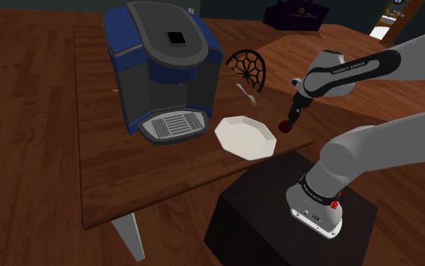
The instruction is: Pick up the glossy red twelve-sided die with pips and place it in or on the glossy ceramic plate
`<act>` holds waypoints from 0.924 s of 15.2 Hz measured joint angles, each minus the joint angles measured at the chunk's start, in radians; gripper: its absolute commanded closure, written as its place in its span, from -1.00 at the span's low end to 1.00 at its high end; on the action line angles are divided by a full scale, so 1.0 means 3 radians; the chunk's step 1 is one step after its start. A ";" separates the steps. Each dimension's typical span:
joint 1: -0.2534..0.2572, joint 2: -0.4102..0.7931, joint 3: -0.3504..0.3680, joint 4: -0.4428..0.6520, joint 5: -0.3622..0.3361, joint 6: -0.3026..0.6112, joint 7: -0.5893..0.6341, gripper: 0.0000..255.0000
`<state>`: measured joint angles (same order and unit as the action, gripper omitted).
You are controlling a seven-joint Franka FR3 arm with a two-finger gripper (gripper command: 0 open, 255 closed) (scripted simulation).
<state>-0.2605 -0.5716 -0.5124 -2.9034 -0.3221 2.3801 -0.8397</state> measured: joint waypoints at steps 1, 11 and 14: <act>-0.0015 0.0041 -0.0044 -0.0009 -0.0020 0.0051 -0.0046 -1.00; 0.0055 0.0427 -0.0196 -0.0093 -0.0019 0.0520 -0.0119 -1.00; 0.0057 0.0432 -0.0198 -0.0091 -0.0018 0.0524 -0.0121 1.00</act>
<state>-0.2433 -0.4420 -0.5717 -2.9307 -0.3274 2.5374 -0.8760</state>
